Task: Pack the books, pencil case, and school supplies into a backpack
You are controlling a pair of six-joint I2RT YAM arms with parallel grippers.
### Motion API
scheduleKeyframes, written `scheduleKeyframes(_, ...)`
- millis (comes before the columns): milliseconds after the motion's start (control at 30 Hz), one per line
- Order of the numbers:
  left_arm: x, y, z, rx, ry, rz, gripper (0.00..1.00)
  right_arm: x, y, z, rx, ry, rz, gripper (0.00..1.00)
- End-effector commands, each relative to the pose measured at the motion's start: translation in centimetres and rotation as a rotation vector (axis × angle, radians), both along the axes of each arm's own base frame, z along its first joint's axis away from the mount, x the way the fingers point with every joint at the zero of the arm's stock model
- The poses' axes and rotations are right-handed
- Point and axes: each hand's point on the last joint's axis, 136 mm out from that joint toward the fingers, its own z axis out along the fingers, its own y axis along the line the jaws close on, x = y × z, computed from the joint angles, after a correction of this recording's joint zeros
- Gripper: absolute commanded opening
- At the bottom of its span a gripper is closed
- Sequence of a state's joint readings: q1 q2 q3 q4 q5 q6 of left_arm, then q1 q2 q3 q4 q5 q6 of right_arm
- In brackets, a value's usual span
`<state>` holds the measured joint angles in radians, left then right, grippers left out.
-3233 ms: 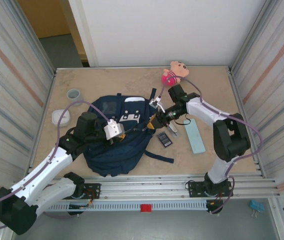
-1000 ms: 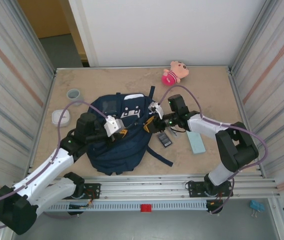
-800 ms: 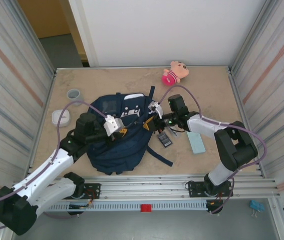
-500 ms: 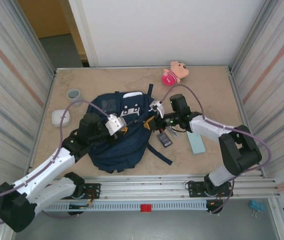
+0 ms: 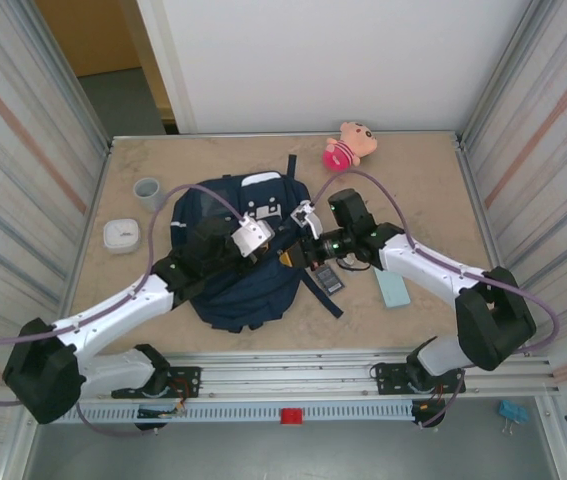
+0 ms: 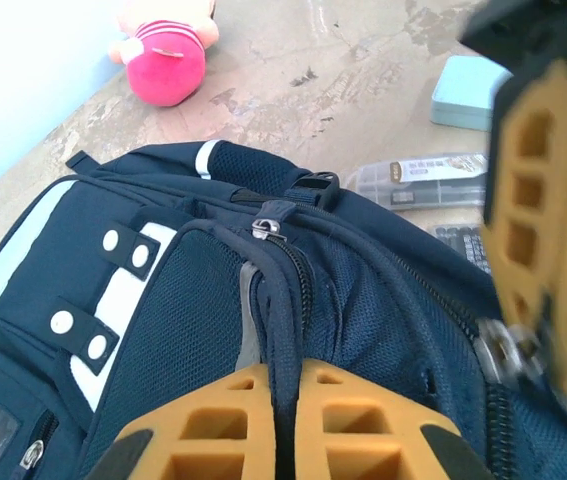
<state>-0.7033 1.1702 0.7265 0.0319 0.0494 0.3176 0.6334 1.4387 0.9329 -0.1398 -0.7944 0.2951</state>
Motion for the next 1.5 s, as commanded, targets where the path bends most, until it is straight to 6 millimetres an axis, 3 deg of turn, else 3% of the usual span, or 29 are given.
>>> scheduleKeyframes(0, 3.5, 0.9, 3.1, -0.059, -0.099, 0.159, 0.0, -3.2, 1.4, 2.1, 0.035, 0.129, 0.03, 0.0)
scheduleKeyframes(67, 3.5, 0.3, 3.3, -0.085, -0.096, 0.138, 0.0, -3.8, 2.1, 2.0, 0.035, 0.144, 0.03, 0.02)
scheduleKeyframes(167, 3.0, -0.2, 3.2, -0.099, -0.099, 0.097, 0.0, -4.1, 2.3, 2.3, 0.035, 0.176, 0.017, 0.15)
scheduleKeyframes(233, 2.3, -0.5, 3.2, -0.098, -0.108, 0.051, 0.0, -3.5, 1.2, 2.7, 0.026, 0.185, -0.027, 0.23)
scheduleKeyframes(400, 0.3, -0.8, 3.8, -0.151, -0.114, -0.105, 0.0, 0.0, -3.8, 3.6, 0.059, 0.29, -0.269, 0.41)
scheduleKeyframes(533, -1.2, -1.0, 4.4, -0.184, -0.115, -0.22, 0.0, 1.3, -5.3, 4.0, 0.101, 0.404, -0.34, 0.44)
scheduleKeyframes(767, -2.6, -1.3, 5.0, -0.223, -0.115, -0.315, 0.0, 3.6, -3.0, 3.9, 0.19, 0.581, -0.397, 0.48)
scheduleKeyframes(1100, -3.3, -1.2, 4.7, -0.218, -0.092, -0.334, 0.0, 5.7, 1.3, 3.6, 0.275, 0.648, -0.393, 0.51)
scheduleKeyframes(1167, -3.3, -1.0, 4.9, -0.22, -0.088, -0.319, 0.0, 5.9, 1.9, 3.5, 0.289, 0.656, -0.394, 0.48)
scheduleKeyframes(1233, -3.4, -0.7, 5.0, -0.217, -0.069, -0.291, 0.03, 6.1, 2.3, 3.6, 0.304, 0.663, -0.391, 0.32)
scheduleKeyframes(1300, -3.5, -0.5, 5.1, -0.202, -0.039, -0.241, 0.12, 6.2, 2.5, 3.5, 0.307, 0.657, -0.406, 0.15)
scheduleKeyframes(1367, -3.8, -0.1, 5.3, -0.187, 0.008, -0.166, 0.26, 6.2, 2.6, 3.7, 0.313, 0.643, -0.417, 0.05)
scheduleKeyframes(1467, -4.5, 1.2, 5.9, -0.185, 0.108, 0.006, 0.38, 6.1, 2.7, 4.2, 0.324, 0.618, -0.431, 0.0)
